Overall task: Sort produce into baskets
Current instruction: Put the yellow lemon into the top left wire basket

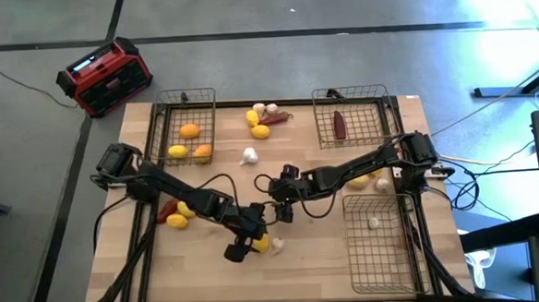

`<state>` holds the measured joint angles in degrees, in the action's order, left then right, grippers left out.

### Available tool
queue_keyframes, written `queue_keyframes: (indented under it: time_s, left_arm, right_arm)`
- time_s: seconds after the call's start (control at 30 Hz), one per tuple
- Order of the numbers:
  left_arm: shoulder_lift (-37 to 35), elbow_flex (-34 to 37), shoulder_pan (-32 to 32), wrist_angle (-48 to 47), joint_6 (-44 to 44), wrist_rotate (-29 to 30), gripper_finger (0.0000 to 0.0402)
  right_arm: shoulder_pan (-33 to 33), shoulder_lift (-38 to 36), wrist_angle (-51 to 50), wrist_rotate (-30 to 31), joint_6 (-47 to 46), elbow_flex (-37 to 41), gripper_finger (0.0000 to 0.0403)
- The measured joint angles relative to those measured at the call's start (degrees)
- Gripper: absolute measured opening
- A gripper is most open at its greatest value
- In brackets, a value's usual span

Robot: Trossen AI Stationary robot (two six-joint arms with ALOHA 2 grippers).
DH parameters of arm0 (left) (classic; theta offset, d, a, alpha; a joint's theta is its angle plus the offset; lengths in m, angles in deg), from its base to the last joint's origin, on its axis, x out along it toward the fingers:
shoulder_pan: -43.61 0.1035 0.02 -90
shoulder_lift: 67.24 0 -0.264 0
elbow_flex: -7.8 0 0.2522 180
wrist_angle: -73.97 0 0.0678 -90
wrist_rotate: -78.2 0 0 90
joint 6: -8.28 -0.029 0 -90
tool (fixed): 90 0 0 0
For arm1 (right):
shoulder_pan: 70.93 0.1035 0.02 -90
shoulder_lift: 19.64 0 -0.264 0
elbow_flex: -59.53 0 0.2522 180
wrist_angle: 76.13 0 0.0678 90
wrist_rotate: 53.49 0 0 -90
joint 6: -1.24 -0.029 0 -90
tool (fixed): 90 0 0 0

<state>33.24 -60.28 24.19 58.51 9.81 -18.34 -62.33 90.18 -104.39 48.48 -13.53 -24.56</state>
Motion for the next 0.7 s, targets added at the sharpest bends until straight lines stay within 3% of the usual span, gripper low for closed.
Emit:
queue_keyframes:
  time_s: [0.4,0.7]
  left_arm:
    - [3.84,0.0,2.97,1.96,-0.24,-8.36,0.0304]
    - [4.24,0.02,5.0,-4.41,0.84,-8.77,0.0304]
  right_arm:
    - [-0.04,0.04,-1.73,0.48,0.02,0.04,0.0319]
    - [0.0,0.04,-2.38,0.46,0.02,0.04,0.0319]
